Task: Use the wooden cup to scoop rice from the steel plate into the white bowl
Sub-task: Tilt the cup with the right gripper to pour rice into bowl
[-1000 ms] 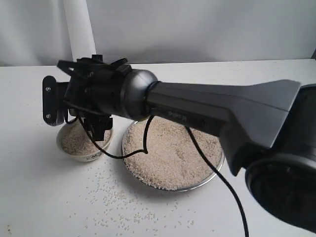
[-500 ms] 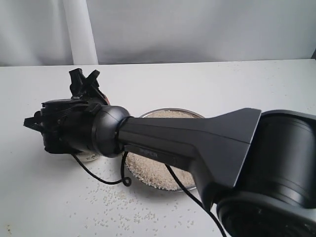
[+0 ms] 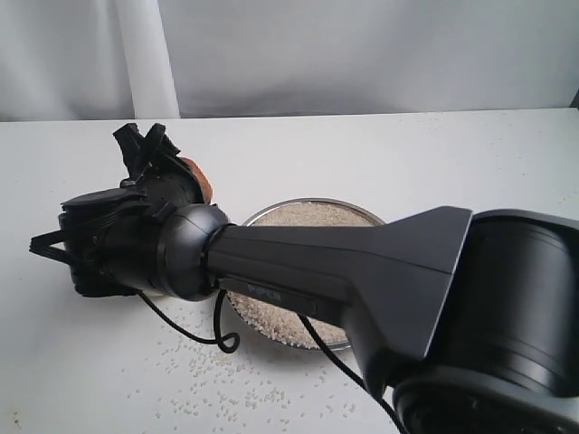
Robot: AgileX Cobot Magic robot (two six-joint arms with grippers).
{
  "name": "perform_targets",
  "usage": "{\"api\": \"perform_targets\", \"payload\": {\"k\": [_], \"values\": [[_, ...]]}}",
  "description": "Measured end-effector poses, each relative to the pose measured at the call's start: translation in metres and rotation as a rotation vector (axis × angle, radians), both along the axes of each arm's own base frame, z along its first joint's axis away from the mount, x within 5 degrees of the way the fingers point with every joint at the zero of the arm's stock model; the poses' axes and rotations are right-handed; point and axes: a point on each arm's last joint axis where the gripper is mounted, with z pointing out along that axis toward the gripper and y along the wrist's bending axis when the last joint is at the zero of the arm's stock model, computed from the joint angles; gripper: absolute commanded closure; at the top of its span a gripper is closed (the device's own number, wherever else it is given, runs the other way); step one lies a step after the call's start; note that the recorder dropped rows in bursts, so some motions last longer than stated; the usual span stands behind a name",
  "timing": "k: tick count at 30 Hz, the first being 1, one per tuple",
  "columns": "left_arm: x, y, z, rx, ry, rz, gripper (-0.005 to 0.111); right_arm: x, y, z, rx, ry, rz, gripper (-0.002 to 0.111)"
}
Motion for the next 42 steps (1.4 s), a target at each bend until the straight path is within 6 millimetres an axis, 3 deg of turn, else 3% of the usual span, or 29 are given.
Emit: {"api": "perform_targets", "payload": {"k": [33,42], "values": [[0.0,0.0,0.0,0.0,0.0,0.0,0.107,0.0,-0.008,0.001,-0.182,0.007,0.002,0.108],[0.0,0.0,0.0,0.0,0.0,0.0,0.107,0.002,0.004,-0.003,-0.15,-0.037,0.12,0.108]]}}
